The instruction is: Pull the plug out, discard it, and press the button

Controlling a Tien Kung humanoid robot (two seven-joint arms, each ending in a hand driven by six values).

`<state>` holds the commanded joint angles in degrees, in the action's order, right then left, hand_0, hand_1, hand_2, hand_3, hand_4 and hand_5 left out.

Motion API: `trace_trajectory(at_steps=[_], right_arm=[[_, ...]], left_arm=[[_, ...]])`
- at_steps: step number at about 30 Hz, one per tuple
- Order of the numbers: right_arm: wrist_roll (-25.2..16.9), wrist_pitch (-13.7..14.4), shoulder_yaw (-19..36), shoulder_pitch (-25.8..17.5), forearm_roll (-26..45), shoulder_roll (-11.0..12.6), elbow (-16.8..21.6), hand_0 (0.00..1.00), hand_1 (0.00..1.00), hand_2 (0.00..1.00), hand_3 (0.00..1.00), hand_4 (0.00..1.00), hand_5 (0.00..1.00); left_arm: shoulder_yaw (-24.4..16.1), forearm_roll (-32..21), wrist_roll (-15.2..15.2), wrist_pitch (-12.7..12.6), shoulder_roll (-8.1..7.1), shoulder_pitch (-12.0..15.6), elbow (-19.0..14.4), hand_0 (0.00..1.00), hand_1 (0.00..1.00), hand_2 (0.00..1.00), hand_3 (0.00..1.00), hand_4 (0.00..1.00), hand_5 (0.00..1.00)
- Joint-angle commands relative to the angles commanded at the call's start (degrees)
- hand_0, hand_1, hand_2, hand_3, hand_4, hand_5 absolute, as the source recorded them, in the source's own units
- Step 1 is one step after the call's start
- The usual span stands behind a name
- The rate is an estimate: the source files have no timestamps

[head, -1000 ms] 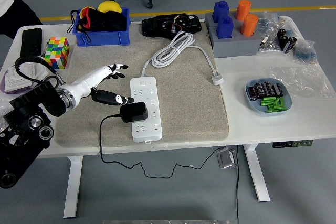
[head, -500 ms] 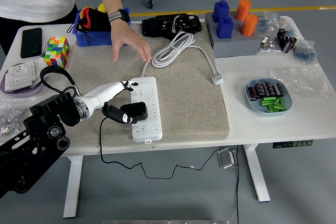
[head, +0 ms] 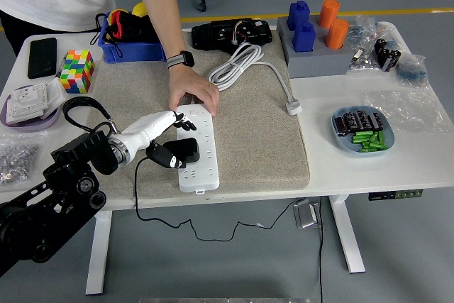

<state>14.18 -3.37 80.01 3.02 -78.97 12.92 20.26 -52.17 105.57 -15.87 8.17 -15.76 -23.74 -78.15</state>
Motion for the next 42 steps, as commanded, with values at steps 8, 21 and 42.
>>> trace_trajectory(at_steps=[8, 21, 42], right_arm=[[0.0, 0.0, -0.2, 0.1, 0.0, 0.2, 0.0, 0.749, 0.701, 0.711, 0.723, 0.782, 0.632], [0.0, 0.0, -0.6, -0.1, 0.1, 0.3, 0.0, 0.749, 0.701, 0.711, 0.723, 0.783, 0.634], [0.0, 0.0, 0.0, -0.2, 0.0, -0.1, -0.1, 0.749, 0.701, 0.711, 0.724, 0.782, 0.633]], left_arm=[[0.9, -2.3, 0.0, -1.0, 0.08, -0.5, 0.8, 0.458, 0.410, 0.420, 0.543, 0.804, 0.002], [1.2, -4.2, 1.3, -3.4, -0.03, -0.2, 0.9, 0.520, 0.317, 0.328, 0.500, 0.713, 0.002], [-7.4, -2.2, 0.8, -4.1, -0.16, -1.5, 5.4, 0.508, 0.297, 0.314, 0.476, 0.705, 0.002]])
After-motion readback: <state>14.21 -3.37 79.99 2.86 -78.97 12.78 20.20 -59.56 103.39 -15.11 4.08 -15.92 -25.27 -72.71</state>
